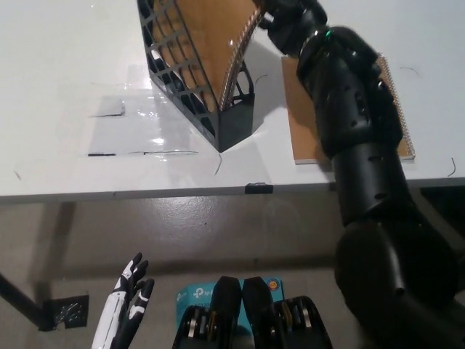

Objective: Use the right hand to pick up a book from the book holder on the left side and put it on another book on the right side

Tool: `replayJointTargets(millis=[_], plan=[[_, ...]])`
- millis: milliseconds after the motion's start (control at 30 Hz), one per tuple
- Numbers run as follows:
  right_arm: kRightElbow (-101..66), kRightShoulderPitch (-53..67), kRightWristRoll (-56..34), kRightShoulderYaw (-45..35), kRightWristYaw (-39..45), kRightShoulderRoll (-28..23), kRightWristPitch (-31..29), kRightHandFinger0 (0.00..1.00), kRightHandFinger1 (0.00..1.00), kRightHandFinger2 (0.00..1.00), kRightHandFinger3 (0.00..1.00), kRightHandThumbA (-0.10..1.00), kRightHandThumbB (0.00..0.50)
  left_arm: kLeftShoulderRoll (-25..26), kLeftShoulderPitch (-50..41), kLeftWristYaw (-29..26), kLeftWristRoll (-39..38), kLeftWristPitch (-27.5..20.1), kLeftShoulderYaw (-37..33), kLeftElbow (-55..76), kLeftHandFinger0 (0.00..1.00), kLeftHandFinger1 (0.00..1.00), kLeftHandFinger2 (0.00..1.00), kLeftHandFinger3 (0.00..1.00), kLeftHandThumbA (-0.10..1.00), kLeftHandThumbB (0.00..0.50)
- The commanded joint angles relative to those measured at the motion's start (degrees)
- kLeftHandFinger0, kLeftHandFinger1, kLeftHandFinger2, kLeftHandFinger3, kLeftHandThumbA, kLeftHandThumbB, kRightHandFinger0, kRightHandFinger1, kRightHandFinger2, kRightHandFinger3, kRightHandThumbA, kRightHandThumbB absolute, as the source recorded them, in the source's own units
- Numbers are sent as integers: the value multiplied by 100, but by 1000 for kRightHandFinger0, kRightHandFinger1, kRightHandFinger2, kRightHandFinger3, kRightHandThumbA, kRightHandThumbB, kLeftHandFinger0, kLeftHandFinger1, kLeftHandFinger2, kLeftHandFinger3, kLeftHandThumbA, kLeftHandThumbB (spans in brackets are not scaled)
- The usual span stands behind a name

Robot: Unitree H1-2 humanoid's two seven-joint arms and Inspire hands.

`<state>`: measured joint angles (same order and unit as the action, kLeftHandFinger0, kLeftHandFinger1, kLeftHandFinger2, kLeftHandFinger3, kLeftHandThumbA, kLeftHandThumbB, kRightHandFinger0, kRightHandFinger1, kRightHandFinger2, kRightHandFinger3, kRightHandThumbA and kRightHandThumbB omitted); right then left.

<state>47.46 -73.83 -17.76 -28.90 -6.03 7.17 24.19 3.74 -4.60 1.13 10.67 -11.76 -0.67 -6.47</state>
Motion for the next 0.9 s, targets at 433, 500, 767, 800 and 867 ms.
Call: replayJointTargets(millis=[433,500,767,800,867], plan=[[-984,-2943,-639,351,-49,-1067,274,0,170,769,1000,-100,26,36,24,-68,25,-330,-80,115,1000,1000,1000,1000,897,95],[-890,-3052,-630,362,23,-1242,274,0,143,725,1000,-100,40,55,44,-68,51,-350,-86,100,1000,1000,1000,1000,903,93],[-624,-3235,-1043,387,210,-2144,274,0,62,626,1000,-100,35,90,26,-37,-28,-348,-48,68,1000,1000,1000,1000,878,80],[-600,-3199,-1123,411,244,-2254,274,0,62,634,1000,-100,26,89,13,-22,-47,-346,-51,63,1000,1000,1000,1000,879,83],[-572,-3136,-1227,415,218,-2404,274,0,60,639,1000,-100,50,96,-26,-19,-27,-331,-60,56,996,1000,1000,1000,895,88]])
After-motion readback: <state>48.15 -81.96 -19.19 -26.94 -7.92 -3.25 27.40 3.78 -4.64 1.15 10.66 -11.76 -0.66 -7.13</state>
